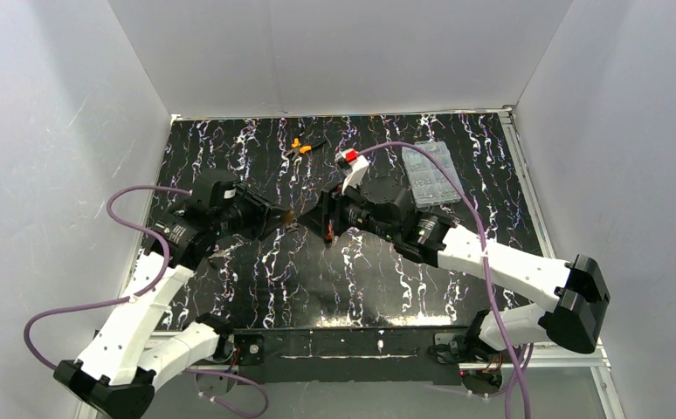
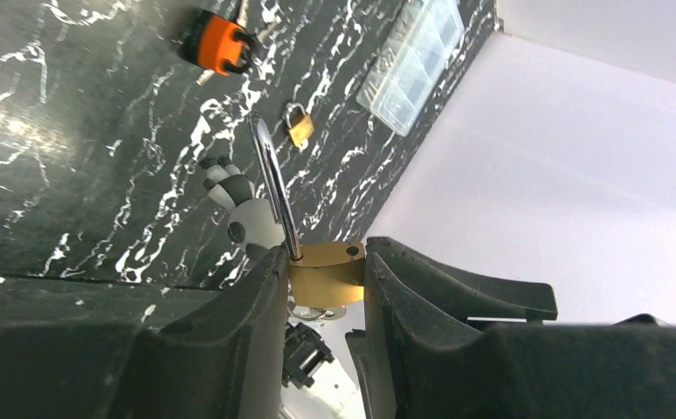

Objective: Lock with the key
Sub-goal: Pick up the lock from the center of the board, then lock the lock.

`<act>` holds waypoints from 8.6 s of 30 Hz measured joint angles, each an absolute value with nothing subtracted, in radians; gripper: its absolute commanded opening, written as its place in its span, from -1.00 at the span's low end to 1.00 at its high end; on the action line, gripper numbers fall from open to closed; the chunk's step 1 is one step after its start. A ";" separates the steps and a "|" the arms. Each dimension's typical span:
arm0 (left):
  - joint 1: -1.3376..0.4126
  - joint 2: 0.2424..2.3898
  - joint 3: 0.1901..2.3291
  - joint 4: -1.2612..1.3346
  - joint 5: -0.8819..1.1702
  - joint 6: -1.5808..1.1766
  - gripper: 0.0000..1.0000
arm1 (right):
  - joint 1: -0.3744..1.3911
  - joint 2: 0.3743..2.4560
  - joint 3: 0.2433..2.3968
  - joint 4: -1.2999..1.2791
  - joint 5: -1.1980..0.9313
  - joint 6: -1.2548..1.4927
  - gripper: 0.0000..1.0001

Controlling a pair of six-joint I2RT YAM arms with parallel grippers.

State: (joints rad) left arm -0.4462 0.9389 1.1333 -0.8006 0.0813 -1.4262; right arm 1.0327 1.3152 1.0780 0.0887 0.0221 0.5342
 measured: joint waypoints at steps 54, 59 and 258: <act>-0.632 1.054 1.228 -0.702 -0.043 -1.572 -1.00 | 1.050 1.248 1.016 0.213 0.157 0.533 -0.20; -0.634 1.054 1.228 -0.695 -0.040 -1.572 -1.00 | 1.050 1.264 1.027 0.214 0.156 0.538 -0.36; -0.892 1.123 1.671 -0.458 0.512 -0.465 -0.66 | 0.605 0.889 1.298 -0.043 -0.793 0.760 -0.97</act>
